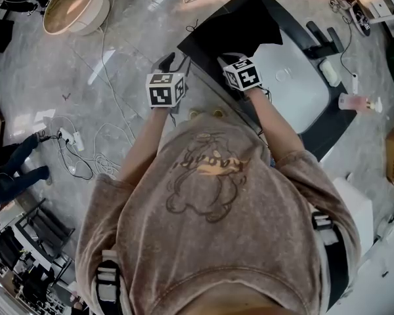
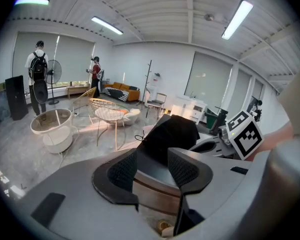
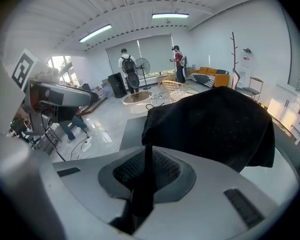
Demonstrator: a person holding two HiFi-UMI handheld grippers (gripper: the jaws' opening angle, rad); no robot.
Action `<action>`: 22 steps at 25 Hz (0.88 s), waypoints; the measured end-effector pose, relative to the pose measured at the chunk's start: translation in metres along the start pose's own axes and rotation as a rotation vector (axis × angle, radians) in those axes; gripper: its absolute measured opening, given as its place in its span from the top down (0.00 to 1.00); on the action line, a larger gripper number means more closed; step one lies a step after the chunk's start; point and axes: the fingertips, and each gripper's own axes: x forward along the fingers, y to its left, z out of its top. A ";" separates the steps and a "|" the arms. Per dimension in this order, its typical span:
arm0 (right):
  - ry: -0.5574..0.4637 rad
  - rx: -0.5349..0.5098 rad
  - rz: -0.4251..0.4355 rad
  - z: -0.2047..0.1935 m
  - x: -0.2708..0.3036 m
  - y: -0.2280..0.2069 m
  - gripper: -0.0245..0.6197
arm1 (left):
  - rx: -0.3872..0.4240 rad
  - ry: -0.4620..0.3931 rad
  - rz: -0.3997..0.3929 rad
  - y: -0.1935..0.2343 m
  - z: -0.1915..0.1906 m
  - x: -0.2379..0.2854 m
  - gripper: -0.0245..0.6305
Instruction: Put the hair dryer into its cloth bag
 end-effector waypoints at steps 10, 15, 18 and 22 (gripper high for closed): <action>-0.089 0.000 0.013 0.027 -0.026 0.012 0.79 | 0.019 -0.054 -0.052 -0.016 0.029 -0.004 0.68; -0.196 -0.005 0.017 0.058 -0.060 0.020 0.79 | 0.035 -0.109 -0.081 -0.027 0.056 -0.011 0.68; -0.265 -0.005 0.006 0.075 -0.086 0.020 0.79 | 0.052 -0.141 -0.106 -0.034 0.074 -0.016 0.68; -0.359 -0.006 -0.020 0.092 -0.124 0.017 0.79 | 0.075 -0.193 -0.130 -0.042 0.095 -0.028 0.68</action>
